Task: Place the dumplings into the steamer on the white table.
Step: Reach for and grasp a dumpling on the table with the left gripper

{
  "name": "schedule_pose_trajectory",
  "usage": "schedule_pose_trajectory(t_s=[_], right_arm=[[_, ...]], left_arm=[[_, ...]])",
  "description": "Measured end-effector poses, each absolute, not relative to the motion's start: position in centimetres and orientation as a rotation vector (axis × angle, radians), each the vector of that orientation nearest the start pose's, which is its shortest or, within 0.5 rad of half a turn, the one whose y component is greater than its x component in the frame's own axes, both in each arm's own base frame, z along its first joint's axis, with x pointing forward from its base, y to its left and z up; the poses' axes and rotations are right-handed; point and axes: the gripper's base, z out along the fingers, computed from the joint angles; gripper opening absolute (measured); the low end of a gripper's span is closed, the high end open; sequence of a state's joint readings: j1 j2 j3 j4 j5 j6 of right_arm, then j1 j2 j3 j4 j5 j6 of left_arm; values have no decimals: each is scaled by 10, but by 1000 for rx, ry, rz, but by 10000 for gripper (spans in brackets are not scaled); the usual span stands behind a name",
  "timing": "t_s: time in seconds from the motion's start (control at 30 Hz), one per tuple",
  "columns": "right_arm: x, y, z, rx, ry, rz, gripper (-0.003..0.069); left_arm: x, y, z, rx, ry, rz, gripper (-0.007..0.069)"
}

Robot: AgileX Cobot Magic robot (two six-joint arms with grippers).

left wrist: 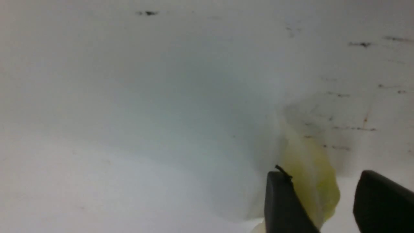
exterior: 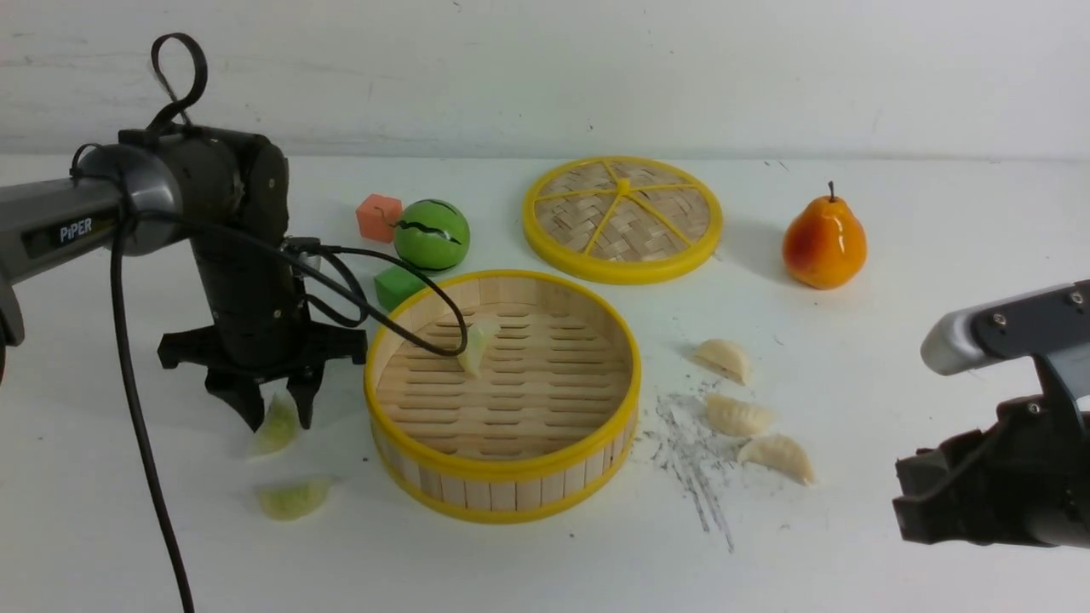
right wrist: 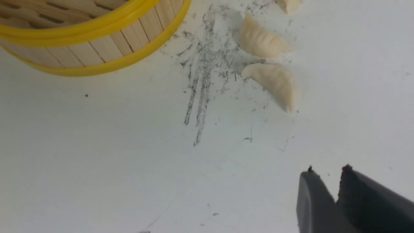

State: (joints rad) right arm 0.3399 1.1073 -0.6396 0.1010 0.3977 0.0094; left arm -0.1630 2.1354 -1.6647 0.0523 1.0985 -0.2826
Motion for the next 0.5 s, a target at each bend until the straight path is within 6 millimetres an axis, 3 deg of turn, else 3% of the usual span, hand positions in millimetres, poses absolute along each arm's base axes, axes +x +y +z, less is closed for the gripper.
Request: schedule_pose_trajectory(t_s=[0.13, 0.5], right_arm=[[201, 75, 256, -302, 2342, 259, 132], [201, 75, 256, -303, 2342, 258, 135]], left_arm=[[427, -66, 177, -143, 3047, 45, 161], [425, -66, 186, -96, 3033, 42, 164]])
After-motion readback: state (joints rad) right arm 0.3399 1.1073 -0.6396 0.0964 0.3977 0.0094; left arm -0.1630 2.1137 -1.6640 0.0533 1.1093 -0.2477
